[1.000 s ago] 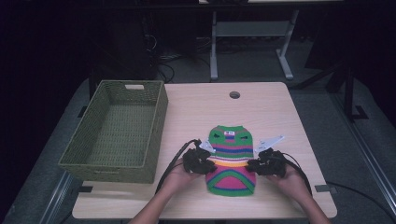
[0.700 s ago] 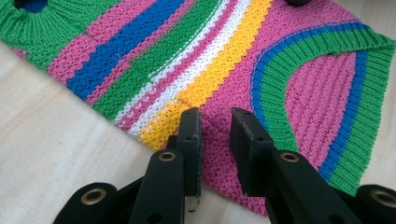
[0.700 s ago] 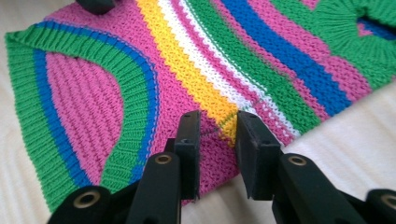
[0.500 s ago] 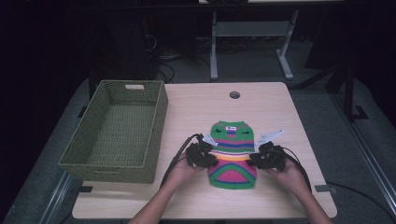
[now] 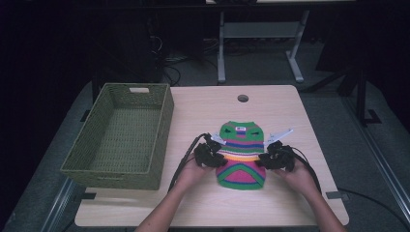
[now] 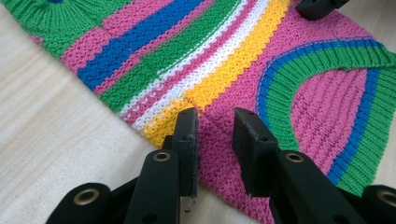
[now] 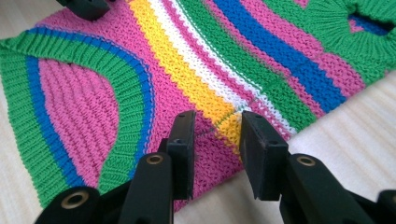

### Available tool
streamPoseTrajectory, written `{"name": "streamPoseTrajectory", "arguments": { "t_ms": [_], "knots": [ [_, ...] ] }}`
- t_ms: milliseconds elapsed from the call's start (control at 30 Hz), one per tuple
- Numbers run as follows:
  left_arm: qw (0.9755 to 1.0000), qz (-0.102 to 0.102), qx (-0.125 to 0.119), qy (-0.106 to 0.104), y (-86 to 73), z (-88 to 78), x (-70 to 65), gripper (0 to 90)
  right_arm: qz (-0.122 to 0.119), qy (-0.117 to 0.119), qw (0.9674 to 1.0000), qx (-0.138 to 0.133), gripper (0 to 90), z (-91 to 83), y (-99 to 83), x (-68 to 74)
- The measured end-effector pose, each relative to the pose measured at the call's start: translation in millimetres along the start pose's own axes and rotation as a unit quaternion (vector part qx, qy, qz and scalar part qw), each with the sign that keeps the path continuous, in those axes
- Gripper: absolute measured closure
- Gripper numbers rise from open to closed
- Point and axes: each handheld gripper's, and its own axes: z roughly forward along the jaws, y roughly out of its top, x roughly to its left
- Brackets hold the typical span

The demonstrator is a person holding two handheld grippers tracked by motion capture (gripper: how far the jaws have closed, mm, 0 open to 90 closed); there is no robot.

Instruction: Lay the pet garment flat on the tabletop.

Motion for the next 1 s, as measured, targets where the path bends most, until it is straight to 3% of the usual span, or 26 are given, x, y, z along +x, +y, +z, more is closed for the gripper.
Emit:
{"name": "streamPoseTrajectory", "arguments": {
  "t_ms": [167,567,700,1000],
  "knots": [
    [0.9999,-0.01,0.001,0.001,5.0,2.4,4.5,69.3,0.02,0.005,0.9997,-0.01,64.8,0.5,-0.9,-7.0],
    [0.9999,-0.011,0.001,0.003,7.3,3.8,4.7,67.8,0.031,0.015,0.9992,-0.019,60.7,-0.1,-2.8,-12.2],
    [1.0,-0.003,0.003,0.003,5.3,3.0,4.2,67.6,0.036,0.021,0.9989,-0.023,60.6,-0.1,-3.5,-14.4],
    [0.9999,-0.01,-0.003,-0.004,3.8,2.7,4.3,67.4,0.04,0.02,0.9986,-0.028,59.6,0.9,-3.3,-17.0]
  ]
}}
